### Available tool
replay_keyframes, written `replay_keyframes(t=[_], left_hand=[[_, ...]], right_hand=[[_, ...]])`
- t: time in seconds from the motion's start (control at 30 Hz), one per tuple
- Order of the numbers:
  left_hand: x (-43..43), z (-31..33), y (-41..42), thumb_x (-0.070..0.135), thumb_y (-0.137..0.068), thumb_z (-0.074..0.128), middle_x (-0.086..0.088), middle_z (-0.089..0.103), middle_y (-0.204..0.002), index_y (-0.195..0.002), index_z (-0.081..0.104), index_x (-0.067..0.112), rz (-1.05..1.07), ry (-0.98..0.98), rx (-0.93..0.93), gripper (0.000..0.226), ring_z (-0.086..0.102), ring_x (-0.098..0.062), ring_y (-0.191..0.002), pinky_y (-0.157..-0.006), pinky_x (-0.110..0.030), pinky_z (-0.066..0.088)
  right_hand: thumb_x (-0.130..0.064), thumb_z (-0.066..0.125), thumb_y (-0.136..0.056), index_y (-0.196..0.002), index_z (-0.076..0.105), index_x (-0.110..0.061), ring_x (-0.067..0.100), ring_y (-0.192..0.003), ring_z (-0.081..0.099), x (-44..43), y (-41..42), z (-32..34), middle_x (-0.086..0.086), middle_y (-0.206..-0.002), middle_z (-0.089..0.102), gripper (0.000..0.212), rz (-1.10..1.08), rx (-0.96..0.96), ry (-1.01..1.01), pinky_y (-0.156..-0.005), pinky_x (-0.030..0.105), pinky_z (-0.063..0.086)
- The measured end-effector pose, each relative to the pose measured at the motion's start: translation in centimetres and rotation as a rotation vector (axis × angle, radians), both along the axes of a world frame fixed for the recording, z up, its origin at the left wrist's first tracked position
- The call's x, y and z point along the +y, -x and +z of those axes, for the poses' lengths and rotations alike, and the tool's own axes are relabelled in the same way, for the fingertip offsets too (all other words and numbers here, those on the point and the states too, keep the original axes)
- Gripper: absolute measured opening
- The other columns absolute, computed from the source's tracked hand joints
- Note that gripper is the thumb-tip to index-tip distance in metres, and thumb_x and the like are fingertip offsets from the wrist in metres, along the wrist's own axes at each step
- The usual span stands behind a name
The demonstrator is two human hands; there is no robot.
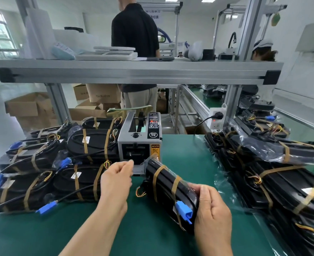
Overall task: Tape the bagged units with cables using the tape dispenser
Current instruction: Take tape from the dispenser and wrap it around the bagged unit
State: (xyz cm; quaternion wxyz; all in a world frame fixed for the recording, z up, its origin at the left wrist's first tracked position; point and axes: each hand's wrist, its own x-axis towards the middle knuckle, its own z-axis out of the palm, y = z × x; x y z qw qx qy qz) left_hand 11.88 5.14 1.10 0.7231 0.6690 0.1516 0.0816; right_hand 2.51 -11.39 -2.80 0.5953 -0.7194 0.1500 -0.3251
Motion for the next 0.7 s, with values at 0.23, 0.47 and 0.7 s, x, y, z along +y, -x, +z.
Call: replay_keyframes(t=[0.23, 0.47, 0.7], left_hand=[[-0.2, -0.2, -4.5, 0.019, -0.095, 0.065, 0.004, 0.059, -0.063, -0.083, 0.069, 0.011, -0.048, 0.293, 0.258, 0.015, 0.046, -0.005, -0.050, -0.047, -0.018, 0.041], [-1.0, 0.9, -6.6, 0.025, -0.093, 0.068, 0.009, 0.055, -0.046, -0.079, 0.064, 0.015, -0.070, 0.408, 0.380, 0.018, 0.047, -0.001, -0.039, -0.051, -0.020, 0.034], [-2.0, 1.3, -7.0, 0.013, -0.089, 0.067, 0.006, 0.055, -0.054, -0.082, 0.061, 0.014, 0.082, 0.504, 0.322, 0.010, 0.046, -0.003, -0.040, -0.041, -0.018, 0.035]], right_hand=[[-0.022, 0.048, -0.103, -0.084, 0.075, -0.034, 0.002, -0.074, 0.069, 0.4, 0.1, 0.1, -0.014, -0.079, 0.076, 0.035, -0.008, -0.039, -0.014, -0.065, 0.010, 0.047], [-0.024, 0.047, -0.103, -0.087, 0.074, -0.038, 0.006, -0.075, 0.072, 0.5, -0.1, -0.2, -0.013, -0.080, 0.077, 0.035, -0.035, -0.048, -0.023, -0.068, 0.019, 0.053], [-0.025, 0.048, -0.102, -0.086, 0.073, -0.041, 0.000, -0.076, 0.069, 0.3, 0.1, 0.0, -0.017, -0.079, 0.075, 0.034, -0.028, -0.020, 0.008, -0.067, 0.014, 0.050]])
